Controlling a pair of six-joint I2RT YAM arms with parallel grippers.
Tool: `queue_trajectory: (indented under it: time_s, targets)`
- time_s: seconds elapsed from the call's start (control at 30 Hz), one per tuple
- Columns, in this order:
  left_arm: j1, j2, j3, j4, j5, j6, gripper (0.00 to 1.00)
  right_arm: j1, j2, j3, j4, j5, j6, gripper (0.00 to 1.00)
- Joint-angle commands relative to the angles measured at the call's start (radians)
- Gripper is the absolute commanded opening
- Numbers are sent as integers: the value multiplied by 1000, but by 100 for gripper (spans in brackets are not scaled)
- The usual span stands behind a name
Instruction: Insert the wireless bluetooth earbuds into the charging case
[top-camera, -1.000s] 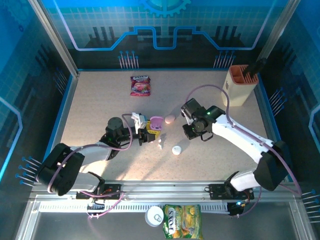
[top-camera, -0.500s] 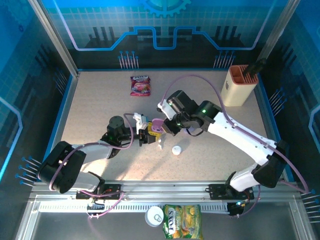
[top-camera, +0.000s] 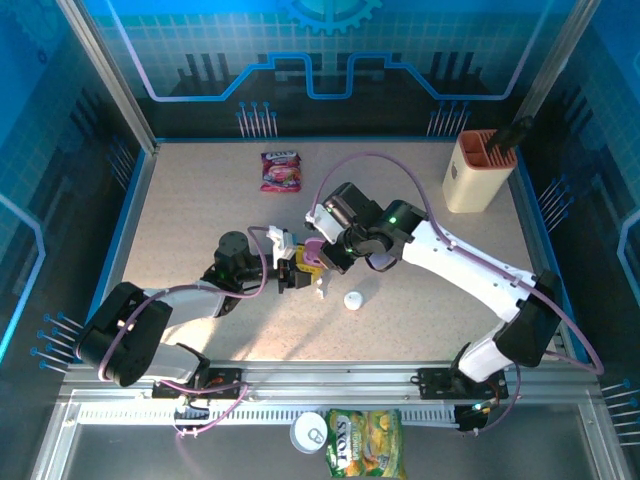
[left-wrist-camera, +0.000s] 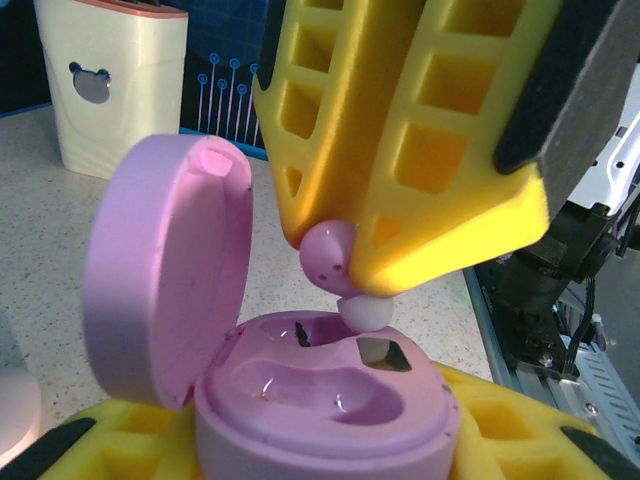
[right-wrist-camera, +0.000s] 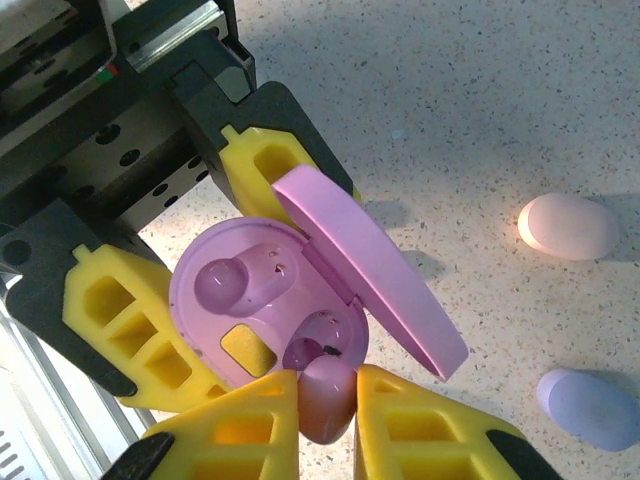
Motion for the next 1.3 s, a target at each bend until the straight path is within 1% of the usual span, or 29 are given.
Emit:
queue_trajectory:
  time_s: [0.0, 0.37, 0.47, 0.63, 0.73, 0.8, 1.0, 1.07, 1.17, 1.27]
  targets:
    - [8, -18, 24, 8, 39, -6, 34, 20, 17, 12, 3, 3, -22, 15]
    - [9, -28, 17, 6, 38, -7, 33, 23, 34, -4, 21, 27, -34, 16]
    - [9, -28, 17, 6, 33, -5, 33, 25, 35, -3, 12, 23, -44, 18]
    - [9, -22, 19, 5, 30, -3, 33, 26, 23, 0, 18, -7, -39, 23]
    - [9, -17, 20, 6, 31, -6, 33, 24, 8, 0, 34, -18, -22, 31]
    - [9, -13, 19, 7, 30, -6, 33, 18, -1, 0, 42, -31, -13, 34]
    - [12, -13, 15, 17, 30, -5, 33, 6, -35, -15, 69, -64, 6, 41]
    - [15, -7, 6, 34, 23, -6, 33, 0, -63, -35, 96, -81, 16, 43]
    - [29, 4, -12, 88, 11, -27, 33, -19, -139, -97, 173, -123, 38, 49]
    - [49, 26, -20, 149, -21, -84, 33, -48, -223, -183, 276, -163, 83, 55]
